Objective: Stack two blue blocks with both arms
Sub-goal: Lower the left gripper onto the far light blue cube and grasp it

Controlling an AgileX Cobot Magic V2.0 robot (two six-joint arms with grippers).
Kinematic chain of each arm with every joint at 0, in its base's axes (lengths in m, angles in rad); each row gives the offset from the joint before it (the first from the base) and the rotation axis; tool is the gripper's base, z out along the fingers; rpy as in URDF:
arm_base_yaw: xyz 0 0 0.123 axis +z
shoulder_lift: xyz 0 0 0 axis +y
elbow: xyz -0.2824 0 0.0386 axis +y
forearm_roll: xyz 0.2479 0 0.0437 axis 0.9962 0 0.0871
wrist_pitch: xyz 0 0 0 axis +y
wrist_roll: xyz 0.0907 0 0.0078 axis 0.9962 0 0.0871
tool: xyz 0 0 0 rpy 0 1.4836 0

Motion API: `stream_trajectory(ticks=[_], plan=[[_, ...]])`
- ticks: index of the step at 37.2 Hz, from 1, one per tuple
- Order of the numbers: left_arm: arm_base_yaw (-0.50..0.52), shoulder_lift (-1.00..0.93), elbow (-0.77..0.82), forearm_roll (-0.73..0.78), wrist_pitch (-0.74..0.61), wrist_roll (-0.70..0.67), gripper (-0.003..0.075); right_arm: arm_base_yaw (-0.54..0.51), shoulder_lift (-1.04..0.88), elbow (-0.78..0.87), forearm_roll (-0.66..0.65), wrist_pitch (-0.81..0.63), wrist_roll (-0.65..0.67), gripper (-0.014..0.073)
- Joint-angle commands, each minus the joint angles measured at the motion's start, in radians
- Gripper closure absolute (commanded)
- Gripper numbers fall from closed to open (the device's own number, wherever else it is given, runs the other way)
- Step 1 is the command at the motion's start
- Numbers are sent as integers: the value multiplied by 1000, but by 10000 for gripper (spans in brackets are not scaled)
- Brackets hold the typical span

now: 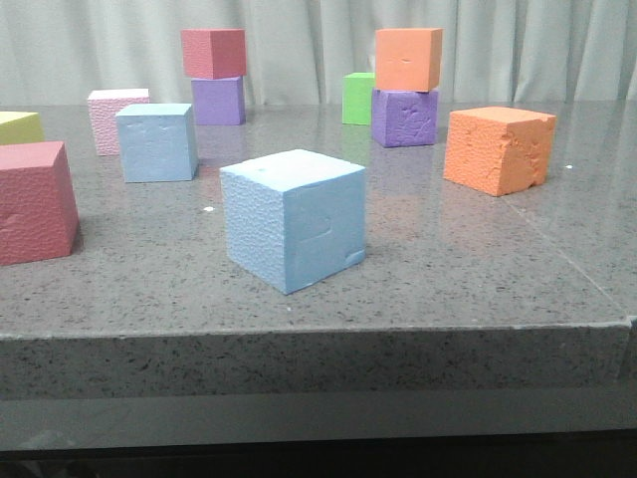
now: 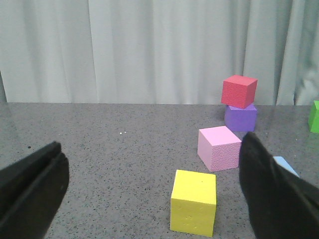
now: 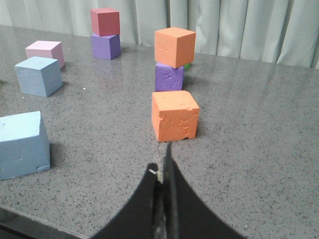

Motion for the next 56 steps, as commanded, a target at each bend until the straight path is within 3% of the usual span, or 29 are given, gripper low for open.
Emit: stream_trajectory(ticks=[1,8,14,19,24,33,41,47,56], plan=[[-1,34,-40,-17,-110,-5,48,-8,12,-23,-14,-103,4,662],[-65,188,-142,-53,-131,-5,48,-8,12,-21,-14,-104,4,662],[-263,360,-252,-42,-127,2,48,-8,12,-20,-14,-104,4,662],[-399,552,-384,-42,-41,2,48,-8,12,-20,-14,-103,4,662],[-462,733,-541,-42,75,2,48,-8,12,-20,-14,-102,4,662],[-470,1017,-871,-42,370,2,48,-8,12,-20,-14,-102,4,662],[-444,1150,-1035,-42,495,-81,48,-8,12,-20,-14,-102,4,662],[-398,1235,-1116,-48,592,-142,48,-8,12,-20,-14,-102,4,662],[-384,1303,-1140,-82,602,-142,48,-8,12,4,-13,-134,4,662]])
